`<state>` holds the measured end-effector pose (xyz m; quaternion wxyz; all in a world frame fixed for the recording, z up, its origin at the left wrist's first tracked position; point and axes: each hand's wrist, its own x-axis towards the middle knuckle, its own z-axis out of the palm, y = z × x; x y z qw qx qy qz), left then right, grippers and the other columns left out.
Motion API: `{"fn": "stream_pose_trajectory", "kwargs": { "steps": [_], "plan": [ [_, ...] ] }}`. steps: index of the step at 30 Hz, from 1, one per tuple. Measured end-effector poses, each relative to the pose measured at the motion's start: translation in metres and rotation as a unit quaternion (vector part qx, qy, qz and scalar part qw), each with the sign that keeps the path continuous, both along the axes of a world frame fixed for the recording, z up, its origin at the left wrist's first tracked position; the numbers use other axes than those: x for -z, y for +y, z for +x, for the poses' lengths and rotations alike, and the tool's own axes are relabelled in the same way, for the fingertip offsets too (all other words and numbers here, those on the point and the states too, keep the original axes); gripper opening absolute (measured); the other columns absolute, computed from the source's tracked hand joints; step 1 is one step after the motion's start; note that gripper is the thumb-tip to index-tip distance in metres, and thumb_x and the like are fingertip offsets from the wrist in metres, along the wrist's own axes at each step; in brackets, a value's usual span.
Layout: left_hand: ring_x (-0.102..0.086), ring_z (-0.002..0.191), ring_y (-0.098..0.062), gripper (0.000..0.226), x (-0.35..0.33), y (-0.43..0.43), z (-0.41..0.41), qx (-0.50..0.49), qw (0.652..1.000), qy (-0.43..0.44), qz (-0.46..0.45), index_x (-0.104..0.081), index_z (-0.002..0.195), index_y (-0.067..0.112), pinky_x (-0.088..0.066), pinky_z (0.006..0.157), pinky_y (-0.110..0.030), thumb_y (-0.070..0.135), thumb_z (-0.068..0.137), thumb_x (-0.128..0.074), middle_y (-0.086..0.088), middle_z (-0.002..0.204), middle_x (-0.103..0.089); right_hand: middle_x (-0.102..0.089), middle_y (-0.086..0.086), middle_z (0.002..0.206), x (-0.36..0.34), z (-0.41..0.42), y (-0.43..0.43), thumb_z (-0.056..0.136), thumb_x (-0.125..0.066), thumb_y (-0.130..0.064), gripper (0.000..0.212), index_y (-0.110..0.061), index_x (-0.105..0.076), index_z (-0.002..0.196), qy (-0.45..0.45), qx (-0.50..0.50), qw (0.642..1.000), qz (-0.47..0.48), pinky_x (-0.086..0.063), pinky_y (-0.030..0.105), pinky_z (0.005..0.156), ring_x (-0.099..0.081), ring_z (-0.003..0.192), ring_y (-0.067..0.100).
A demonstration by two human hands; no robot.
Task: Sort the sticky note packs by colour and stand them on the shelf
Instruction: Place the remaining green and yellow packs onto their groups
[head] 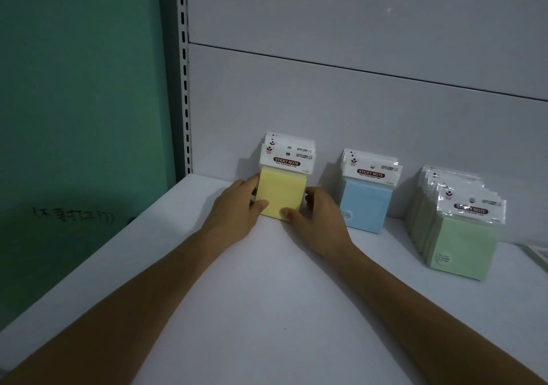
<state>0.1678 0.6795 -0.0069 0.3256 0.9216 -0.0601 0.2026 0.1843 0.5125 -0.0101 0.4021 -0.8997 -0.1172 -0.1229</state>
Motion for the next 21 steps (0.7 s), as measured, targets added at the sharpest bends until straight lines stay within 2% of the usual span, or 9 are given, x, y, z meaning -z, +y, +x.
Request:
{"fn": "stream_pose_trajectory", "kwargs": {
  "steps": [4, 7, 9, 11, 14, 17, 21],
  "plan": [
    [-0.058, 0.097, -0.018, 0.053, -0.001, 0.000, -0.002, 0.004, 1.000, 0.015, -0.019, -0.036, 0.141, 0.022, -0.047, 0.091, -0.036, 0.025, 0.092, -0.056, -0.006, 0.126, -0.056, -0.059, 0.005, 0.119, -0.002, -0.004, -0.002, 0.080, -0.071, -0.037, 0.058, -0.012, -0.047, 0.127, 0.005, -0.012, 1.000, 0.007, -0.045, 0.029, 0.085, -0.056, 0.108, 0.020],
    [-0.058, 0.104, -0.022, 0.072, -0.004, 0.000, -0.006, 0.001, 0.996, 0.038, -0.080, -0.020, 0.148, 0.019, -0.046, 0.094, -0.038, 0.023, 0.089, -0.061, -0.007, 0.129, -0.054, -0.057, 0.007, 0.121, -0.007, -0.010, -0.002, 0.079, -0.072, -0.035, 0.068, -0.010, -0.040, 0.134, 0.011, -0.005, 1.000, 0.015, -0.044, 0.031, 0.089, -0.055, 0.111, 0.022],
    [-0.055, 0.112, -0.024, 0.079, -0.007, 0.001, -0.011, -0.012, 0.995, 0.022, -0.096, -0.015, 0.149, 0.017, -0.045, 0.097, -0.040, 0.024, 0.087, -0.064, -0.008, 0.132, -0.051, -0.055, 0.010, 0.122, -0.009, -0.018, -0.005, 0.079, -0.073, -0.031, 0.076, -0.010, -0.031, 0.140, 0.017, 0.007, 0.999, 0.047, -0.042, 0.031, 0.092, -0.053, 0.114, 0.024],
    [-0.046, 0.122, -0.026, 0.078, -0.008, 0.003, -0.015, -0.039, 0.998, -0.043, -0.031, -0.015, 0.148, 0.016, -0.044, 0.099, -0.042, 0.027, 0.087, -0.063, -0.009, 0.137, -0.045, -0.054, 0.010, 0.122, -0.010, -0.030, -0.009, 0.080, -0.073, -0.028, 0.080, -0.011, -0.027, 0.143, 0.024, 0.001, 0.997, 0.072, -0.041, 0.030, 0.094, -0.052, 0.116, 0.024],
    [-0.038, 0.128, -0.027, 0.070, -0.016, -0.002, -0.028, -0.052, 0.983, -0.147, 0.093, -0.023, 0.147, 0.013, -0.043, 0.097, -0.042, 0.030, 0.089, -0.059, -0.010, 0.142, -0.040, -0.052, 0.006, 0.118, -0.010, -0.053, -0.025, 0.081, -0.072, -0.026, 0.075, -0.015, -0.029, 0.141, 0.036, -0.025, 0.997, 0.069, -0.043, 0.033, 0.099, -0.052, 0.114, 0.021],
    [-0.040, 0.131, -0.028, 0.063, -0.023, -0.018, -0.039, -0.009, 0.953, -0.235, 0.191, -0.032, 0.143, 0.013, -0.041, 0.103, -0.046, 0.030, 0.088, -0.058, -0.010, 0.145, -0.042, -0.054, 0.005, 0.121, -0.020, -0.070, -0.049, 0.082, -0.070, -0.028, 0.068, -0.016, -0.034, 0.138, 0.006, -0.038, 0.999, 0.034, -0.044, 0.031, 0.098, -0.053, 0.112, 0.017],
    [-0.040, 0.135, -0.027, 0.059, -0.027, -0.052, -0.047, 0.041, 0.905, -0.270, 0.327, -0.042, 0.137, 0.013, -0.034, 0.108, -0.044, 0.037, 0.085, -0.057, -0.009, 0.147, -0.042, -0.053, 0.005, 0.130, -0.041, -0.089, -0.092, 0.083, -0.068, -0.030, 0.059, -0.015, -0.040, 0.132, -0.052, -0.020, 0.998, -0.021, -0.046, 0.031, 0.096, -0.053, 0.116, 0.017]
  ]
}}
